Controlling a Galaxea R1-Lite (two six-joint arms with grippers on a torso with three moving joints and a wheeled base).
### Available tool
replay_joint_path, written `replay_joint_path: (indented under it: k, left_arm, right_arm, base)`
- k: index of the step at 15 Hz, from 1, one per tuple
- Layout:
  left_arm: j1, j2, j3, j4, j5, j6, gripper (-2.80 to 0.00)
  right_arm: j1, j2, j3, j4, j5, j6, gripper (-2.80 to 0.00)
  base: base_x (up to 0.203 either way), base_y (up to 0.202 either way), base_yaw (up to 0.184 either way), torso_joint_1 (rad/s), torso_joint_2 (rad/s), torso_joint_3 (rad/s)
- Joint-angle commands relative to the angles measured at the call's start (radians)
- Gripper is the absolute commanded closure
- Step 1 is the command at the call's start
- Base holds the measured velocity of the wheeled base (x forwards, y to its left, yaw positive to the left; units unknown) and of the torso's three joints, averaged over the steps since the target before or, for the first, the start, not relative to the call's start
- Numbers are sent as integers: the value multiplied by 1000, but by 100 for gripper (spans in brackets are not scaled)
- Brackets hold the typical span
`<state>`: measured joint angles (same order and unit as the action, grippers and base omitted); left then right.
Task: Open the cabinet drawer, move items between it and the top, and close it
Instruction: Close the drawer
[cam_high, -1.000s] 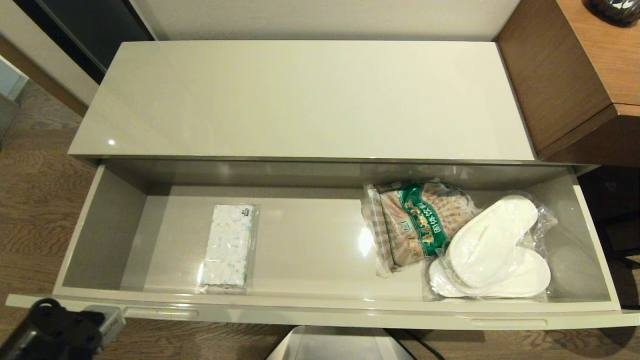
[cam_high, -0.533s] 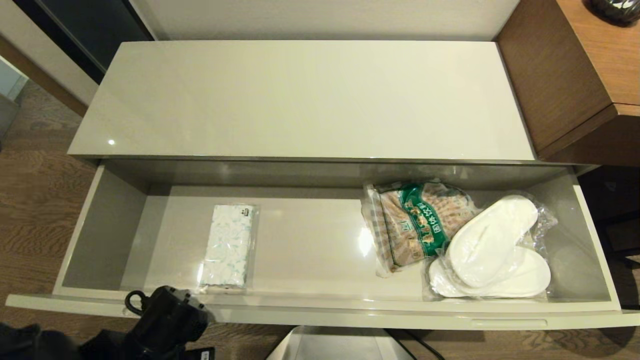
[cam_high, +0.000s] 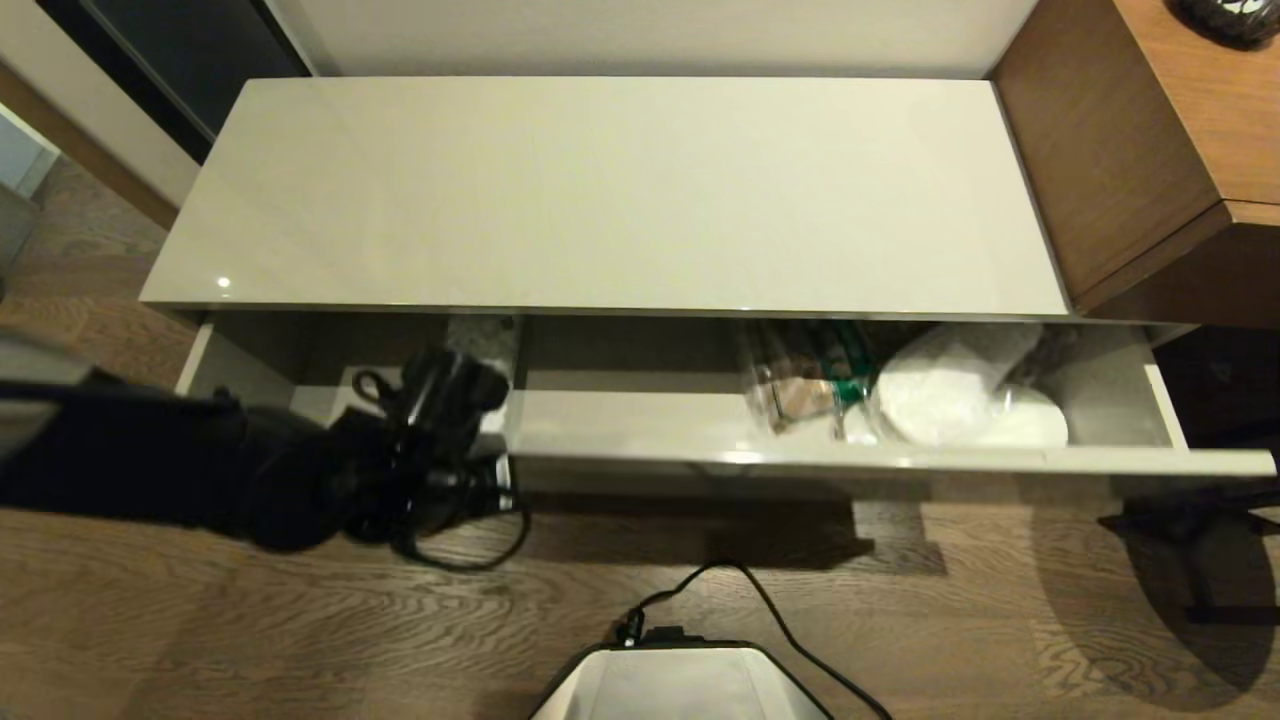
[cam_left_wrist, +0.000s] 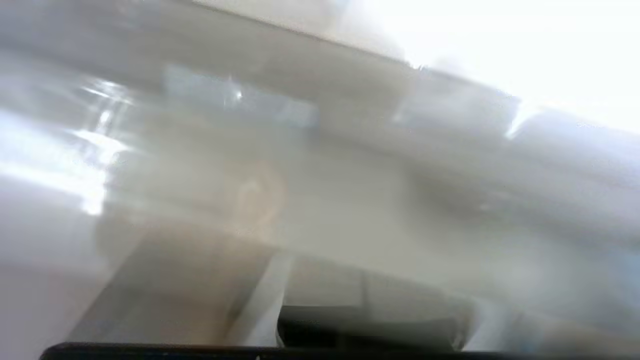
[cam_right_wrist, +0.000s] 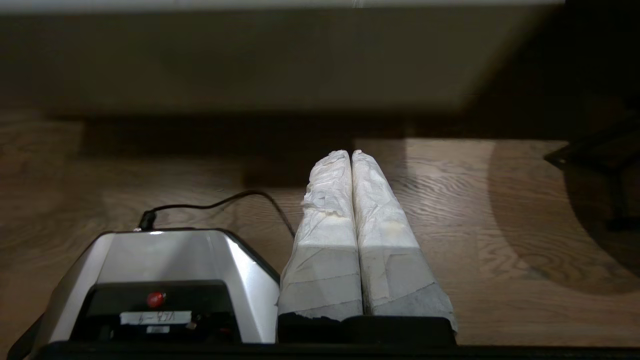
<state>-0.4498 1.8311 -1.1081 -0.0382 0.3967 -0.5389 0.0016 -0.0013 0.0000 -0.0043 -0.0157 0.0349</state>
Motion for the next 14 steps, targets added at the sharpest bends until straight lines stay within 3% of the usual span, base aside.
replay_joint_path:
  k: [1,4,6,8,14]
  left_arm:
    - [28,65,-362,176,9,10,0]
    - [45,163,-739,397,25,25,0]
    - [45,210,-830,518,34,32,0]
    - [28,155,-763,523,38,22,0]
    - [-88,-256,-250,525,43,-8,0]
  right_arm:
    - [1,-14,3,0,-1,0,0]
    - [0,-14,3,0,0,0,0]
    - [0,-14,3,0,0,0,0]
    - [0,-14,3,0,-1,0,0]
    - [0,-14,3,0,-1,0,0]
  base:
    - [0,0,0,0,0,0]
    - [0,0,0,0,0,0]
    - [0,0,0,0,0,0]
    - [0,0,0,0,0,0]
    - [0,0,0,0,0,0]
